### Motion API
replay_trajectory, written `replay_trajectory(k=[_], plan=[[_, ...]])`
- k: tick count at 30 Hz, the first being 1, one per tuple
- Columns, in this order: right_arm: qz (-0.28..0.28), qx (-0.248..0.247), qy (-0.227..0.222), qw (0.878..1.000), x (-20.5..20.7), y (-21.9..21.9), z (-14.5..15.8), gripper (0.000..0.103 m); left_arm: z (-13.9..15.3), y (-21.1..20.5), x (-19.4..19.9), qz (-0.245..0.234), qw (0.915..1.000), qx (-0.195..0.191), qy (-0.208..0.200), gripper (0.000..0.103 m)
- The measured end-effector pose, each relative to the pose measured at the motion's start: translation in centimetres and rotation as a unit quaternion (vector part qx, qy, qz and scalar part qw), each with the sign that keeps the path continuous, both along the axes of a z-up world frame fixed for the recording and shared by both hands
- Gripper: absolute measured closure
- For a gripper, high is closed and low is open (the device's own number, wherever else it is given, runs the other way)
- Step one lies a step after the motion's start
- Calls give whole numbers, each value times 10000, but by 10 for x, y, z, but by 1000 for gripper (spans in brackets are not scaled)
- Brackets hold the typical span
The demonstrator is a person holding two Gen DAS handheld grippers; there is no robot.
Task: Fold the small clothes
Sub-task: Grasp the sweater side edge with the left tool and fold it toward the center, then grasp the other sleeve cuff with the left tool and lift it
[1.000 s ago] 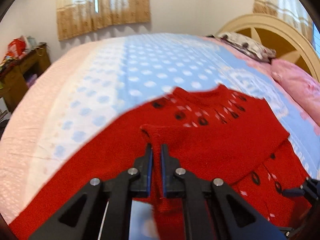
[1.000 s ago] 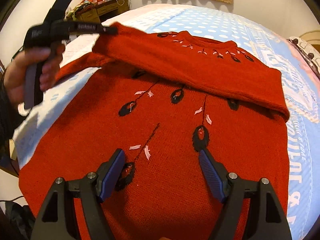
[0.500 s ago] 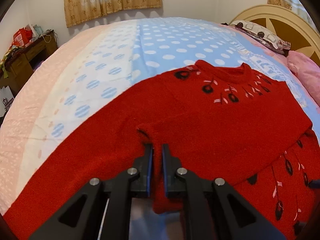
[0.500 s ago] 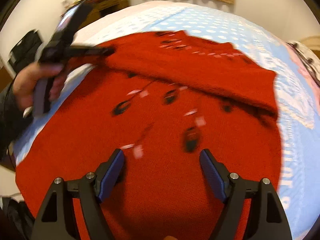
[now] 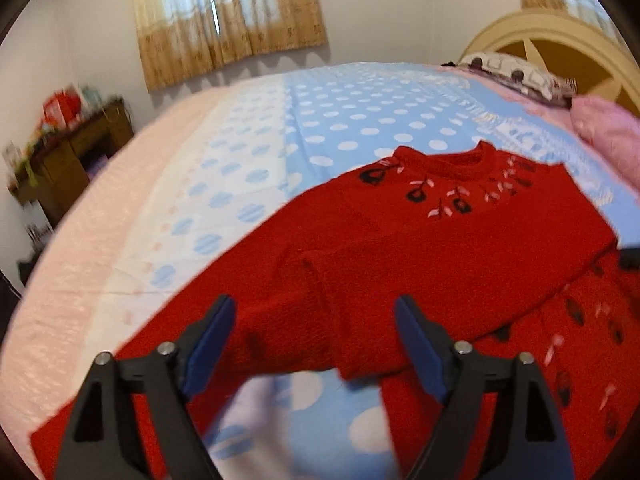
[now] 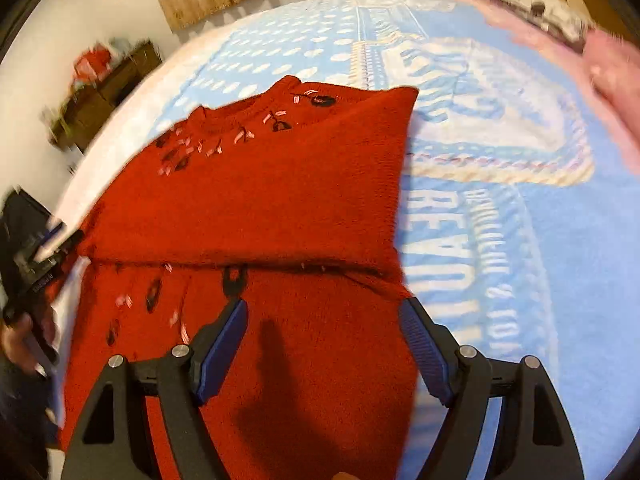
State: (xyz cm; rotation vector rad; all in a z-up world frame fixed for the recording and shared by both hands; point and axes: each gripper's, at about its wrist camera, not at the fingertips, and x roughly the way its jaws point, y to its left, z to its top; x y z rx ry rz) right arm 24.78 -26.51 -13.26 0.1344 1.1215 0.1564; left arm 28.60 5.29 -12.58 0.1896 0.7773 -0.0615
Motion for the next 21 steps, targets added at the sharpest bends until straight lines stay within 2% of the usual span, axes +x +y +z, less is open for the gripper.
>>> replay_trajectory(k=[2,4,6,9,11,13,14,15,18,21], plan=[[70,-491,-23,9988,-7,12,10,24,-2,-2,-2,9,9995,313,-99,10],[310,-381,-167,9987,-10,22,21,24,-8,-5,-1,-29,9988,490,-87,10],[487,-507,-502,9963,-7,37,31,24,-16,-8,2,-54,9991,407,51,10],[622,-370,-884,9935,9,52,32,24,-23,-12,2,-52,9992,313,228,10],[589,-481,-688,9947,25,52,10,24,-20,-13,-1,-66,9994,303,183,10],[438,-359,-240,9981,33,43,-11,24,-15,-9,-8,-47,9997,187,146,10],[414,-432,-279,9978,31,41,-14,24,-11,-5,-11,-42,9998,138,128,10],[445,-514,-357,9971,25,42,-13,24,-6,2,-16,-8,9999,118,92,10],[397,-722,-212,9964,8,41,-14,24,2,23,-30,112,9999,55,25,9],[510,-862,-228,9947,-10,47,-7,24,8,57,-45,416,9990,170,-67,8]])
